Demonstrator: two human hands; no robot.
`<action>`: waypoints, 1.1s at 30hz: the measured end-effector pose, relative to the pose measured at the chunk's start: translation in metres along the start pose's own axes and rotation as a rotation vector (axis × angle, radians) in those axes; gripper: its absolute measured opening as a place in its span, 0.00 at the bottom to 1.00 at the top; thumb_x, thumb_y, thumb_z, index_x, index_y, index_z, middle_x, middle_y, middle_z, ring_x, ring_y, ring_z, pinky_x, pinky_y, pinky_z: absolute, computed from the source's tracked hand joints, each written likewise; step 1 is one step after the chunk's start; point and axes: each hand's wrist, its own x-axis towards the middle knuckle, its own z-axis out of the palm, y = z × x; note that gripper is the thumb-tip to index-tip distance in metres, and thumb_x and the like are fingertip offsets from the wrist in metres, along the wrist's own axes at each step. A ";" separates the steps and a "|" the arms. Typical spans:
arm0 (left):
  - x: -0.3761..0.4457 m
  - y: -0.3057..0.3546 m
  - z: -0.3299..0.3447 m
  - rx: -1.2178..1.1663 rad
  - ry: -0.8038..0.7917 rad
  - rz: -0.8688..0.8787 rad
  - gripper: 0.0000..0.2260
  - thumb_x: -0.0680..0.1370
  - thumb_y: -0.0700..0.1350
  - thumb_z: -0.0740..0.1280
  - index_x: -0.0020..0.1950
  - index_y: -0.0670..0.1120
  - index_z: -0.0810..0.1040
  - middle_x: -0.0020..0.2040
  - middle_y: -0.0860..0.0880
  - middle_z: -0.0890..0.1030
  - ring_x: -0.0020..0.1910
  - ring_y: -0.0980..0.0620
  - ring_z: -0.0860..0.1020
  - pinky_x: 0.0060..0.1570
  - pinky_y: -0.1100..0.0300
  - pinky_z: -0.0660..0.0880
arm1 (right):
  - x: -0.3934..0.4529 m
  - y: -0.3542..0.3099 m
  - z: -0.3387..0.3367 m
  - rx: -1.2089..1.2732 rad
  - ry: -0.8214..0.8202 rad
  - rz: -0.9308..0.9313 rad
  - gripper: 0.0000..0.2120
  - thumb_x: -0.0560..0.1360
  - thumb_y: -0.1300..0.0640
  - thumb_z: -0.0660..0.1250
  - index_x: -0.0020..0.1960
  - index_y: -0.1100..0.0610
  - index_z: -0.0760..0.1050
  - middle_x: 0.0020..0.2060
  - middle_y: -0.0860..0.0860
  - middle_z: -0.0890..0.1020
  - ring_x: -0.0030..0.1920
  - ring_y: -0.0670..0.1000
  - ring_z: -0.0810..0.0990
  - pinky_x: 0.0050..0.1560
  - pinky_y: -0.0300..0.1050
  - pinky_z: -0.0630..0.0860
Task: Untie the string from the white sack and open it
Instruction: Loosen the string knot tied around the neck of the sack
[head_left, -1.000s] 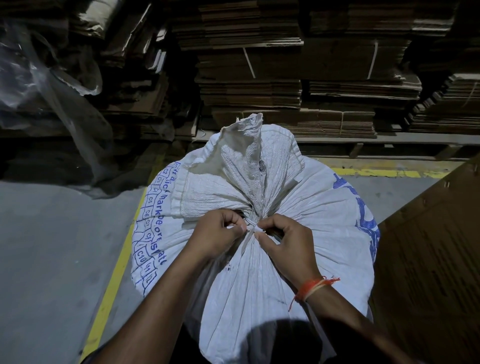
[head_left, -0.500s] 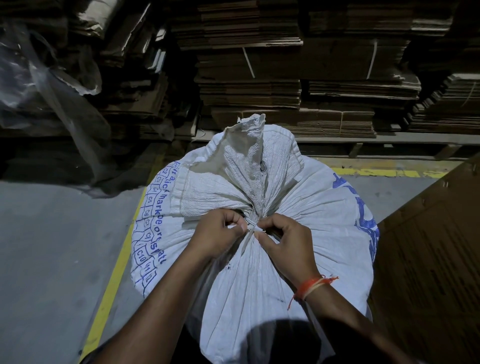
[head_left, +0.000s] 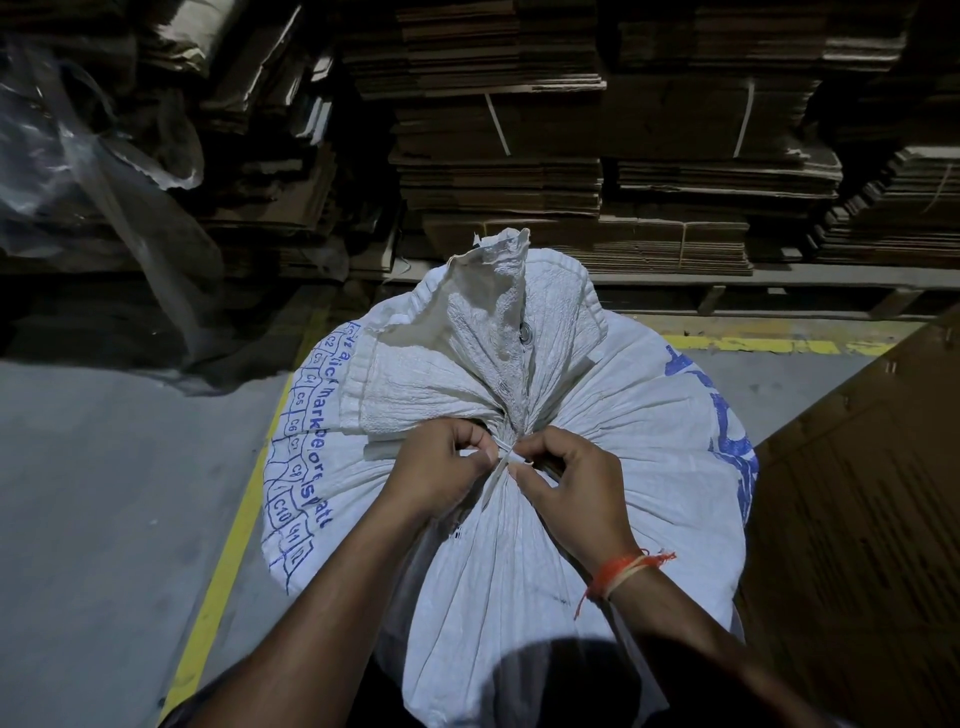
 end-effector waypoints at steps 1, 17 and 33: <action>0.000 -0.001 0.000 0.006 0.001 0.002 0.05 0.71 0.46 0.70 0.35 0.52 0.83 0.33 0.56 0.83 0.36 0.56 0.78 0.46 0.58 0.75 | 0.000 0.000 0.000 0.000 0.000 0.000 0.06 0.70 0.64 0.79 0.42 0.55 0.84 0.38 0.45 0.86 0.42 0.43 0.85 0.46 0.29 0.79; -0.004 -0.001 -0.009 0.103 0.062 -0.064 0.09 0.76 0.44 0.75 0.35 0.52 0.83 0.32 0.55 0.83 0.32 0.61 0.76 0.42 0.61 0.72 | 0.000 -0.001 -0.001 0.007 -0.011 0.015 0.06 0.70 0.62 0.79 0.43 0.54 0.85 0.37 0.45 0.87 0.42 0.43 0.86 0.49 0.39 0.82; -0.004 0.002 -0.006 0.019 0.018 -0.012 0.05 0.68 0.51 0.69 0.36 0.51 0.84 0.36 0.51 0.86 0.37 0.55 0.79 0.51 0.49 0.81 | 0.000 0.002 -0.001 0.001 -0.009 0.010 0.05 0.70 0.61 0.79 0.43 0.54 0.84 0.38 0.45 0.86 0.42 0.44 0.85 0.49 0.40 0.82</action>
